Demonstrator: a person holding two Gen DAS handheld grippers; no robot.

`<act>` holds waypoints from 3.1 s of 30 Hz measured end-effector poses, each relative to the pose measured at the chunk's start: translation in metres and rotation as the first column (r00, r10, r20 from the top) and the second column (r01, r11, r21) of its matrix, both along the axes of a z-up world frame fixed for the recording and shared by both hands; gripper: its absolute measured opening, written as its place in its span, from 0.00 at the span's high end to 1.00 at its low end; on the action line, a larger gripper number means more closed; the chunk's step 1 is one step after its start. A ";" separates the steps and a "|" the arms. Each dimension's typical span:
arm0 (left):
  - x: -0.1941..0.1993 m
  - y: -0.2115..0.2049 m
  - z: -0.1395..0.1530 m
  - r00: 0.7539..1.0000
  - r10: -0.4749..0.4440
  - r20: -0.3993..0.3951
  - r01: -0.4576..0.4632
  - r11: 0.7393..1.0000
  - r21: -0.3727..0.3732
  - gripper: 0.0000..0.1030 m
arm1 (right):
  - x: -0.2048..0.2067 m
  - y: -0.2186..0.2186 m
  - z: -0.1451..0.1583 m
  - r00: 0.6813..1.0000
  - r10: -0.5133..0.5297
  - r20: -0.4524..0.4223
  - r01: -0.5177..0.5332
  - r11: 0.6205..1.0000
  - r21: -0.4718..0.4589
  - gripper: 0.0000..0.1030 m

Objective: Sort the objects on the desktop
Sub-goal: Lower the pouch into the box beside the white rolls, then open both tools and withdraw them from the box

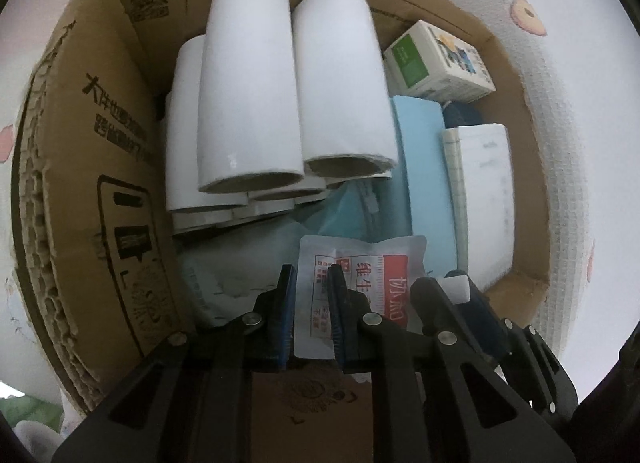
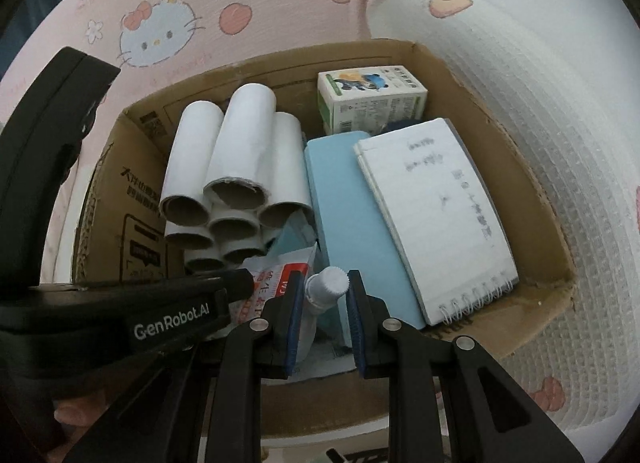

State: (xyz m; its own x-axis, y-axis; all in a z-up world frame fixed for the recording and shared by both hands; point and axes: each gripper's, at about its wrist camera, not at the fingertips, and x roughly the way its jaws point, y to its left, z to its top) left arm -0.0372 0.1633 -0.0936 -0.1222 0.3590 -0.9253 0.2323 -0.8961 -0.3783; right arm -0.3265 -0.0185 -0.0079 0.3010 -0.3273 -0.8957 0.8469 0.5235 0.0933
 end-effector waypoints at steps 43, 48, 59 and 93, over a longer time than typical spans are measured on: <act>-0.005 -0.032 0.048 0.878 -0.407 -0.252 0.425 0.905 0.019 0.79 | 0.035 -0.016 -0.012 1.000 -0.013 0.004 0.012 0.985 0.173 0.84; -0.005 -0.037 0.067 0.852 -0.404 -0.333 0.437 0.899 0.028 0.61 | 0.033 -0.014 0.011 0.999 -0.037 0.013 0.035 0.991 0.129 0.84; 0.011 -0.038 0.072 0.809 -0.407 -0.423 0.416 0.906 -0.075 0.92 | 0.046 0.017 0.056 0.996 -0.084 -0.001 0.084 0.991 0.101 0.83; 0.072 -0.082 0.103 0.786 -0.499 -0.365 0.389 0.858 -0.335 0.39 | 0.035 0.096 0.101 0.991 -0.110 -0.081 0.099 0.986 -0.136 0.37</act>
State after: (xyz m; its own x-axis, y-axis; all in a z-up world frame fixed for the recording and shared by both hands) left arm 0.0347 0.0815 0.0096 -0.4011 0.2569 -0.8793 -0.3476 -0.9308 -0.1134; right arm -0.2917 0.0776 0.0935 0.1811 -0.4692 -0.8643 0.8995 0.4343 -0.0473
